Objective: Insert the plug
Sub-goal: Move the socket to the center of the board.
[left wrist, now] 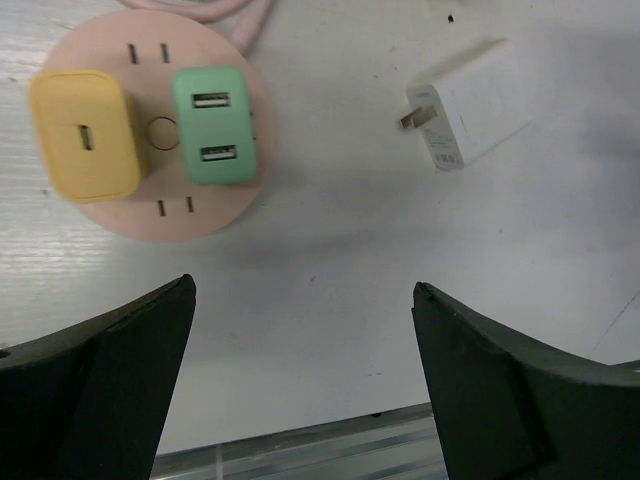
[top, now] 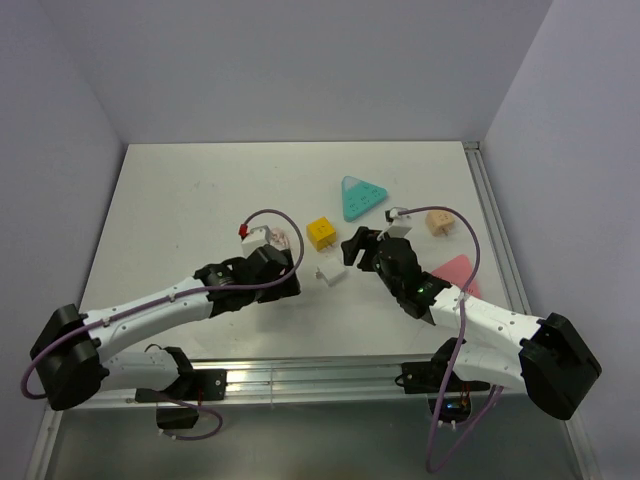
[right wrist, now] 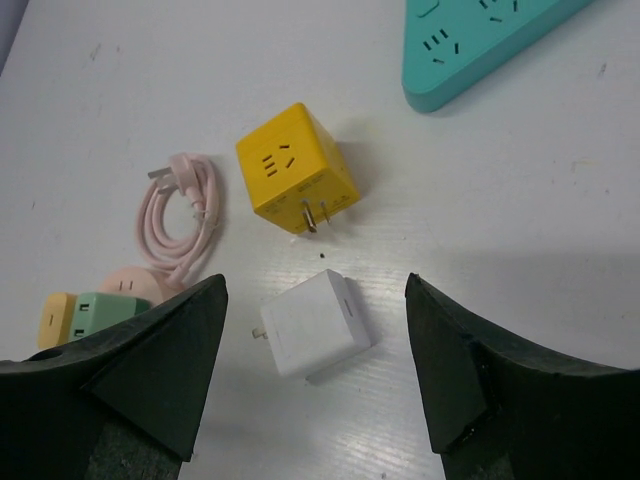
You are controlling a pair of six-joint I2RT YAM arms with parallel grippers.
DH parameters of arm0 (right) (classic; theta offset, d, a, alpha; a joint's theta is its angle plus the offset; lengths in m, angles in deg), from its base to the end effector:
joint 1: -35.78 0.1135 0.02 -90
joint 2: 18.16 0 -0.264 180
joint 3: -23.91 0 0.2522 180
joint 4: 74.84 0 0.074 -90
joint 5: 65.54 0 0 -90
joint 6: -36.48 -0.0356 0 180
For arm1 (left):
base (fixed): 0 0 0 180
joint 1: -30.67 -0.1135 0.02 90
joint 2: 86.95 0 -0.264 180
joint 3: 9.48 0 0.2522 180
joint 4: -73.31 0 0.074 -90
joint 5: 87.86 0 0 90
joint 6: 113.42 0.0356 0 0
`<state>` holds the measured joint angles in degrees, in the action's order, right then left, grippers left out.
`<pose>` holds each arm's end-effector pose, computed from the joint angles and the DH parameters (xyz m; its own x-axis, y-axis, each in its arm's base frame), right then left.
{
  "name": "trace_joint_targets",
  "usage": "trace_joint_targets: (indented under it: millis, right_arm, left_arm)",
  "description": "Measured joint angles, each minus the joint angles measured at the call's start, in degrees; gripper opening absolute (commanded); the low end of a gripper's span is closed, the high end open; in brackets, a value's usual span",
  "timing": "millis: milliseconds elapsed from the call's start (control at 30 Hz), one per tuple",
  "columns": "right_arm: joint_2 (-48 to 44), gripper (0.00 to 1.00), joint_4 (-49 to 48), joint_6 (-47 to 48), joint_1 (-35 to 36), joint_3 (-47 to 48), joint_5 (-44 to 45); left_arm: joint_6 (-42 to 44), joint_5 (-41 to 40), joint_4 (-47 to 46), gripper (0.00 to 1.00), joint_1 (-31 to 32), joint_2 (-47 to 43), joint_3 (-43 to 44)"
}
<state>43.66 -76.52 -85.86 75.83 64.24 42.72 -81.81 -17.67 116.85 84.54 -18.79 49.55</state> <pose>0.1843 0.1404 0.2173 -0.4254 0.3061 -0.8517 -0.1868 0.8911 0.4136 0.1489 -0.1835 0.2331 -0.7897 -0.2772 -0.5473 -0.0645 0.9247 -0.3752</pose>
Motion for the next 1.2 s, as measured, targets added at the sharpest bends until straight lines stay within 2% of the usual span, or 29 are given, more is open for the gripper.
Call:
trace_joint_targets:
  millis: [533, 700, 867, 1033, 1067, 1133, 1200]
  right_arm:
    - [-2.91, 0.76, -0.20, -2.45, -1.09, -2.60, 5.20]
    - [-2.91, 0.76, -0.26, -2.58, -1.11, -2.62, 5.92]
    - [-2.91, 0.76, -0.31, -2.64, -1.11, -2.62, 6.14]
    - [-2.64, 0.77, -0.24, -2.78, -1.44, -2.60, 6.12]
    - [-2.25, 0.81, -0.24, -2.78, -1.49, -2.54, 6.12]
    - [-0.85, 0.83, 0.37, -2.95, -1.66, -2.08, 6.03]
    - [1.57, 0.89, 2.01, -3.30, -2.23, -0.46, 5.97]
  left_arm:
    - [0.04, 8.26, -10.69, 0.95, 0.31, 20.72, 7.58]
    - [0.28, 12.26, -14.86, 0.92, -2.80, 25.70, 7.89]
    - [1.01, 15.30, -20.17, 0.93, -12.68, 22.82, 2.29]
    - [2.97, 13.16, -17.29, 0.94, -23.52, 17.25, -1.44]
    - [3.34, 12.81, -16.55, 0.94, -24.46, 16.24, -1.53]
    - [4.35, 12.63, -15.65, 0.94, -25.05, 13.29, -1.53]
    - [5.31, 12.74, -14.67, 0.95, -24.35, 10.71, -1.09]
